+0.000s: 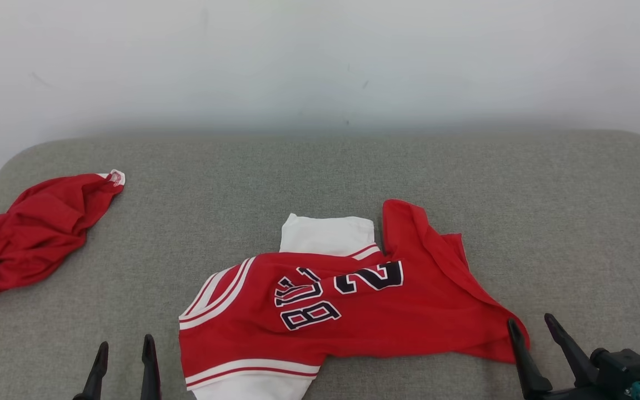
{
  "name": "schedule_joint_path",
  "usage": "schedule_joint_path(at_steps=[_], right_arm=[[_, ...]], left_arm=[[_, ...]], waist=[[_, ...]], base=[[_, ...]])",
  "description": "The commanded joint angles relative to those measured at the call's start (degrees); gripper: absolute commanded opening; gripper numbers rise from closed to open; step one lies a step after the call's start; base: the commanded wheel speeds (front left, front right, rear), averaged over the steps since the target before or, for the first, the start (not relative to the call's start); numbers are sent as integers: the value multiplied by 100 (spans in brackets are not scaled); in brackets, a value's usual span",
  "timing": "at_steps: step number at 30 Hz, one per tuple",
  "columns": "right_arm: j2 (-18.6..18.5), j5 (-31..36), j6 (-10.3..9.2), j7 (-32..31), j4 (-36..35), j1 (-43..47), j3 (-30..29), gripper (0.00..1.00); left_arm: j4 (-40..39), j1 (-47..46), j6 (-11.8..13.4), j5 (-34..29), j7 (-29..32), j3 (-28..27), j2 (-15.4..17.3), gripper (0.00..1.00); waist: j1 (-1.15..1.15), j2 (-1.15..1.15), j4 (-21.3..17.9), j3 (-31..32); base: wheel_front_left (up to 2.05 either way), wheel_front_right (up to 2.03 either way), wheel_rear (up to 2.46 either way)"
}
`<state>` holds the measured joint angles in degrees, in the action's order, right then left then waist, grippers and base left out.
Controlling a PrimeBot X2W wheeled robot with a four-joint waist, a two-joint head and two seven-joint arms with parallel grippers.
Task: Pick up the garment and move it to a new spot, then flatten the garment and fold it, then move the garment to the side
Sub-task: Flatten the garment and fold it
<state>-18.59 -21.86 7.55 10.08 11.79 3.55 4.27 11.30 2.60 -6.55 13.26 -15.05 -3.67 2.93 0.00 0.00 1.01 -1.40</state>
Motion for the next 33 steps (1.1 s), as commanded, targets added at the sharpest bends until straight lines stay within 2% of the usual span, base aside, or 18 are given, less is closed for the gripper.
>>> schedule_joint_path(at_steps=[1,12,22,33], right_arm=[[48,49,-13,49,-33,23,-27,100],[373,430,-13,473,-392,74,-366,100],[802,707,-13,515,-655,154,-461,100],[1018,785,-14,517,-686,216,-537,100]], left_arm=[[5,85,-9,-30,-18,-23,-9,100],[-217,168,-40,-234,-18,-201,-7,100],[-434,325,-40,-601,-18,-367,-8,100],[-461,407,-63,-735,-18,-403,-8,100]], waist=[[0,0,-5,23],[0,0,-7,142],[0,0,-48,222],[0,0,-54,306]], base=[[0,0,0],[0,0,0],[0,0,0],[0,0,0]])
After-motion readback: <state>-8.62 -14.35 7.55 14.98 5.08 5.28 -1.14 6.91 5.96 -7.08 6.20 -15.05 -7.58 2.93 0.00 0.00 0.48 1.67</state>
